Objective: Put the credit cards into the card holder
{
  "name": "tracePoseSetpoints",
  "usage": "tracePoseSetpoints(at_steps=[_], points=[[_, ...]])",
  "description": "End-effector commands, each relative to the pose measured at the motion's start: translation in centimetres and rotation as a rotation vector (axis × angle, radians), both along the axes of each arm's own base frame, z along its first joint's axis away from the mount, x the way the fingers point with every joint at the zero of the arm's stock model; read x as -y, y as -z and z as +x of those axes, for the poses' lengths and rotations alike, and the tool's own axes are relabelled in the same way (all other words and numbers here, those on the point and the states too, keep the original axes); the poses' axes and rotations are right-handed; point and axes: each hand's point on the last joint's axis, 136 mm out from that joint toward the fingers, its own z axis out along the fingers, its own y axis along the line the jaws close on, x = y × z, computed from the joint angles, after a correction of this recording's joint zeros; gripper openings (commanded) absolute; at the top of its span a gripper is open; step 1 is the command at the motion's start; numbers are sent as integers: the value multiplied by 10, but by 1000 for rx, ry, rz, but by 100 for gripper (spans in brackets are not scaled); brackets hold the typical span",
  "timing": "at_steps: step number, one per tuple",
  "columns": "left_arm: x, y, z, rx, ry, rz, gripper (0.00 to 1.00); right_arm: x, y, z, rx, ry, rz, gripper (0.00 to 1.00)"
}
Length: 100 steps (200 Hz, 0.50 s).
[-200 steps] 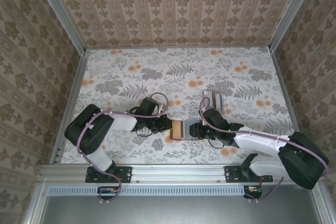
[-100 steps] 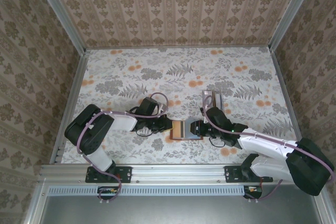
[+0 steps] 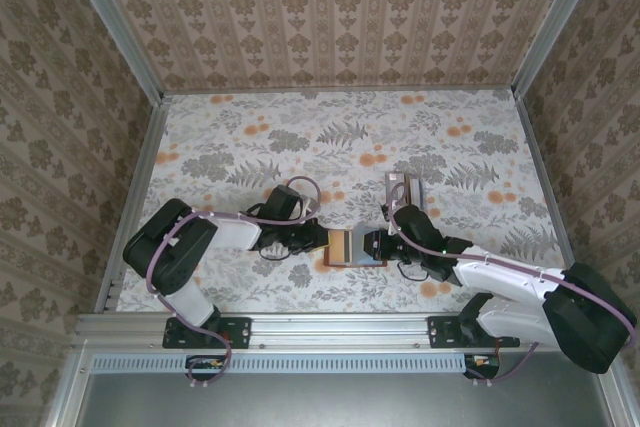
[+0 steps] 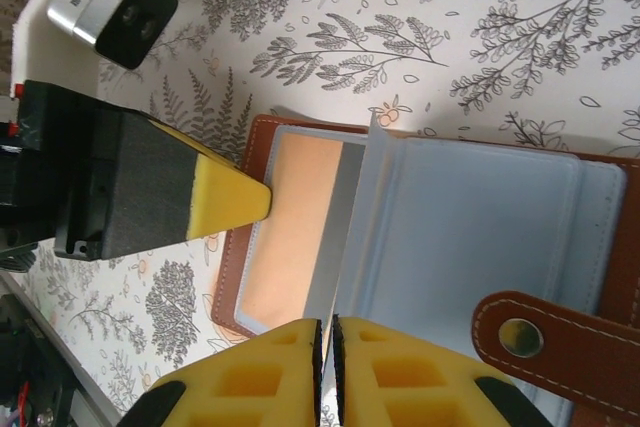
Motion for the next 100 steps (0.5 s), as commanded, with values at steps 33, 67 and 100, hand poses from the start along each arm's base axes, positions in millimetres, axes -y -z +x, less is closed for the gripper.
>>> tracePoseSetpoints(at_steps=[33,67,100], points=[[-4,9,-5,-25,-6,55,10,-15,-8,0,25,-62,71,26],[-4,10,-4,-25,-6,53,10,-19,1,2,-6,-69,56,17],[-2,8,-1,-17,-17,37,10,-31,8,5,-33,-95,92,17]])
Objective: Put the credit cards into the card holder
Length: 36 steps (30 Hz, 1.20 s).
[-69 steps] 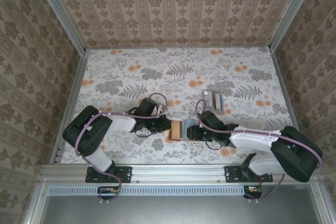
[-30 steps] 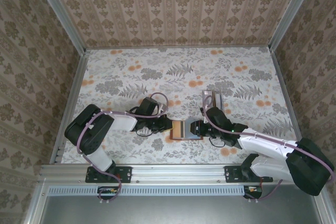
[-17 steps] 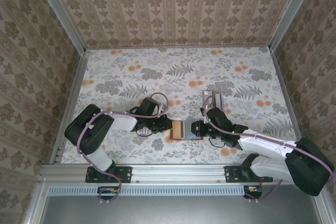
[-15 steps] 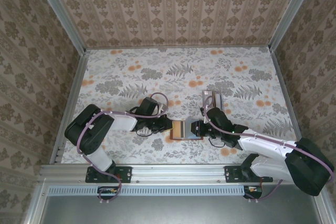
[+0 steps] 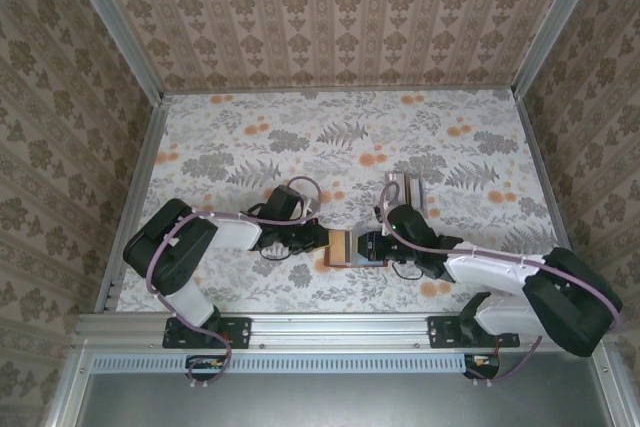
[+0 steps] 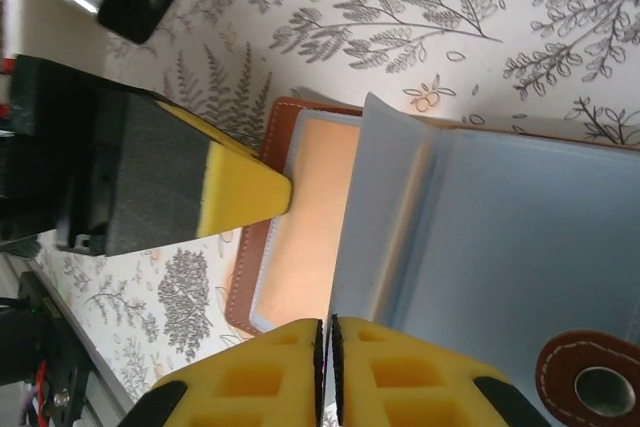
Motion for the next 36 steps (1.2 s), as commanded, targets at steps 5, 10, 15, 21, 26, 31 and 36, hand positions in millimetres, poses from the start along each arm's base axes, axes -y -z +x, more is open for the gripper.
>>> tracePoseSetpoints(at_steps=[5,10,15,21,26,31,36], points=[[-2,8,-2,-19,-16,30,12,-25,-7,8,-4,-52,97,25],[-2,6,-2,-15,-15,27,13,-27,-6,9,-7,-57,98,38],[-3,2,2,2,-42,2,14,-30,-13,10,5,-61,126,45],[-6,-7,8,27,-63,-14,19,-30,-14,12,9,-53,128,51],[-4,-7,8,19,-56,-25,20,-29,-11,12,5,-49,121,52],[-4,-7,8,15,-59,-30,21,-28,-14,12,9,-43,126,61],[-2,-10,9,19,-57,-39,21,-24,-16,13,16,-20,127,63]])
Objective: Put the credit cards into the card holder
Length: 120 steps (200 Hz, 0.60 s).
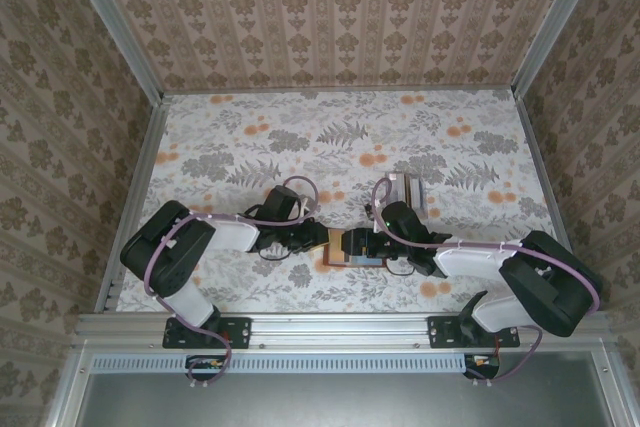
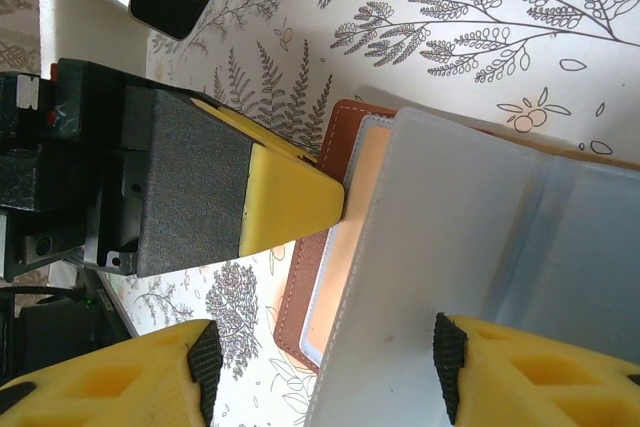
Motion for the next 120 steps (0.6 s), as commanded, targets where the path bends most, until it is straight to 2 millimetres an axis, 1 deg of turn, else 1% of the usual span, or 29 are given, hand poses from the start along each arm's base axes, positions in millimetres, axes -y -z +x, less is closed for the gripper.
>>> tracePoseSetpoints(at_steps=[1,12,28,54,80,103,120], points=[[2,-7,3,14,-7,-24,20,0,-13,6,27,26,25,64],[2,-7,3,14,-6,-23,20,1,-14,6,29,33,29,65],[3,-8,2,12,1,-26,18,4,-15,7,27,51,27,63],[3,-7,-1,13,6,-21,15,11,-13,6,20,83,23,57],[1,-1,-1,2,3,-11,12,26,-7,4,21,143,8,49],[1,-3,-1,8,1,-11,11,32,-10,2,38,156,13,40],[2,-1,0,4,11,-7,11,36,-13,1,61,166,13,40]])
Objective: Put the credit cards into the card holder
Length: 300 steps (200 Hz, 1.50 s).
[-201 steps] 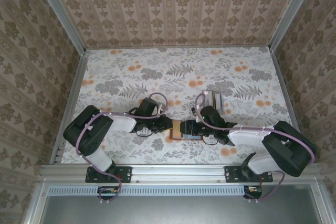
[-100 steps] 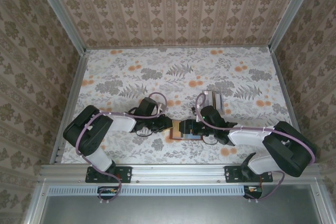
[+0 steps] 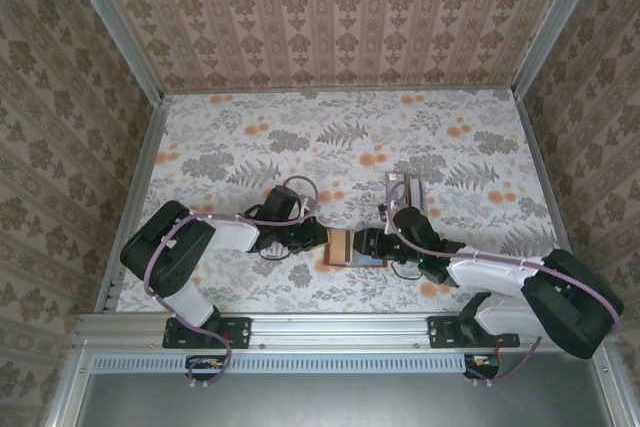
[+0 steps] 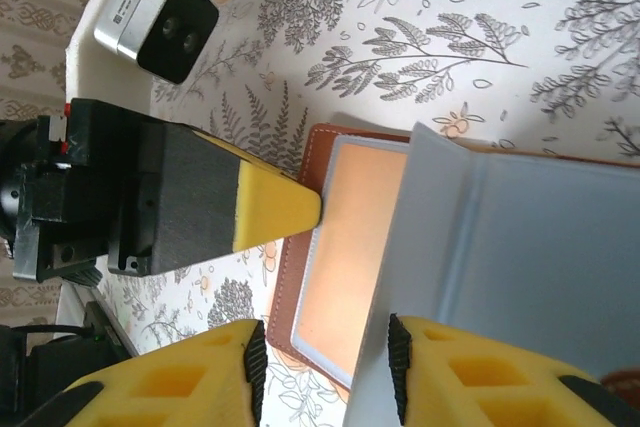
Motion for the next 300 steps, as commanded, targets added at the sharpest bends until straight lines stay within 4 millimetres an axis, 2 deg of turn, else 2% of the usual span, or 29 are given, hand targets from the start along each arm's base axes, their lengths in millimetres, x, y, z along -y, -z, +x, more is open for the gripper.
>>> tracePoseSetpoints(at_steps=[1,33,57,85,97,121,177,202,245,258,262,284,300], points=[[1,0,0,2,11,-2,11,11,-3,3,30,49,-9,40],[5,1,-2,-4,20,-6,10,12,-11,4,56,58,16,40],[6,3,-4,-13,22,-5,10,14,-10,5,54,70,10,21],[5,2,-4,-3,24,0,10,9,-8,5,43,51,12,7],[6,2,-4,-7,26,0,10,7,-6,6,36,48,19,5],[5,2,-5,-6,22,-3,10,0,-9,6,26,24,46,5],[6,3,-3,-4,28,1,11,-5,0,6,0,4,32,5],[7,3,-4,-10,31,-6,11,-11,1,6,-14,-22,42,16],[7,2,-3,-7,33,-8,11,-17,13,7,-57,-38,30,23],[6,3,-3,-6,29,-4,11,-21,11,7,-60,-50,45,25],[6,3,-3,-6,30,-2,11,-21,19,6,-81,-53,31,25],[5,4,-4,-16,29,-5,11,-23,25,7,-98,-54,30,26],[5,4,-3,-11,24,-6,11,-26,24,7,-101,-64,38,33]])
